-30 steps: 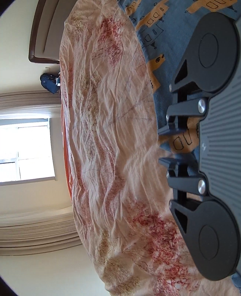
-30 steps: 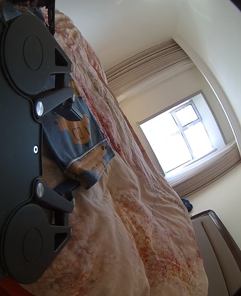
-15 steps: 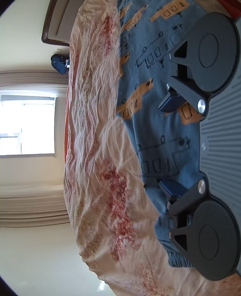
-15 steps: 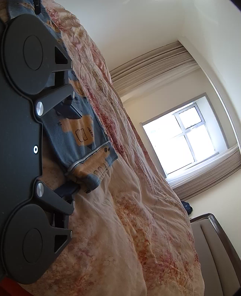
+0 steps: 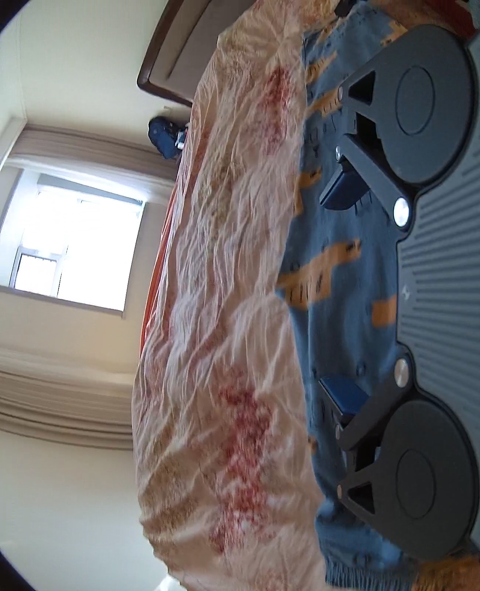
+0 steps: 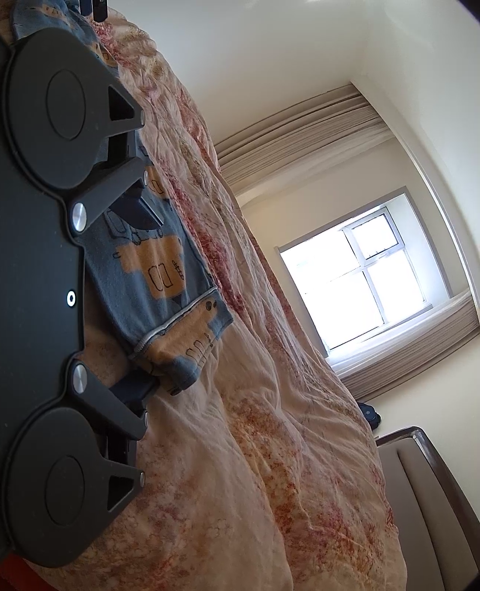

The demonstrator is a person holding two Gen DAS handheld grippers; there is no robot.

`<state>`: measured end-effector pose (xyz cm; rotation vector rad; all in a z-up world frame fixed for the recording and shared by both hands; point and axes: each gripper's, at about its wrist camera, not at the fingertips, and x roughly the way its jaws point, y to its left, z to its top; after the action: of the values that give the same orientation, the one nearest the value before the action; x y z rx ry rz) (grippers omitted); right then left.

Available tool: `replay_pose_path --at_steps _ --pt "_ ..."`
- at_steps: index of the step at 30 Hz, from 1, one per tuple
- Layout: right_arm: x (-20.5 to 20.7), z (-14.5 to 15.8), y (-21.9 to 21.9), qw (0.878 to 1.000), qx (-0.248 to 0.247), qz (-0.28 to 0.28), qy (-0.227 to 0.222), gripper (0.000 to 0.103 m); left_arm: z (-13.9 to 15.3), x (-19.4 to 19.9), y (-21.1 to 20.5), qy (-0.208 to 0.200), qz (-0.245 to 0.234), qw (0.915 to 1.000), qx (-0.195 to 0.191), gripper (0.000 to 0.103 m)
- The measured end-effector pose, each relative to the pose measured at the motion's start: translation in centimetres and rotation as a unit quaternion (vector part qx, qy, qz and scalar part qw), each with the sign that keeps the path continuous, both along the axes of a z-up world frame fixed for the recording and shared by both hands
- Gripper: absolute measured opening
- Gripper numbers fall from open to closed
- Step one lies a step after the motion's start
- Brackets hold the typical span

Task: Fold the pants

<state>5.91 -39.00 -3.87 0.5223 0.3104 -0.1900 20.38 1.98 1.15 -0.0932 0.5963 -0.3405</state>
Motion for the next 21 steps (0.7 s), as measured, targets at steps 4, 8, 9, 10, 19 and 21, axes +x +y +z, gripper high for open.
replay_pose_path --at_steps 4,8,9,10,19,21 --pt "-0.4 0.0 -0.2 1.000 0.009 0.007 -0.011 0.086 -0.7 0.9 -7.2 0.012 -0.078 0.9962 -0.035 0.102" --pt "-0.9 0.1 -0.3 0.999 0.016 0.021 -0.020 0.090 -1.8 1.2 -13.9 0.017 -0.155 0.9871 -0.038 0.102" --pt "-1.0 0.1 -0.4 0.999 0.021 0.026 -0.023 0.091 -2.3 1.5 -15.3 0.021 -0.161 0.9862 -0.031 0.102" --pt "-1.1 0.1 -0.5 0.999 0.026 0.027 -0.024 0.091 -2.8 1.6 -16.4 0.026 -0.161 0.9863 -0.023 0.102" --pt "-1.5 -0.2 -2.2 0.996 0.073 -0.027 -0.032 0.050 -3.6 2.1 -18.4 0.016 -0.143 0.9893 0.022 0.103" --pt "-1.6 -0.2 -2.3 0.996 0.073 -0.040 -0.033 0.041 -3.2 2.2 -18.3 0.021 -0.140 0.9898 0.016 0.103"
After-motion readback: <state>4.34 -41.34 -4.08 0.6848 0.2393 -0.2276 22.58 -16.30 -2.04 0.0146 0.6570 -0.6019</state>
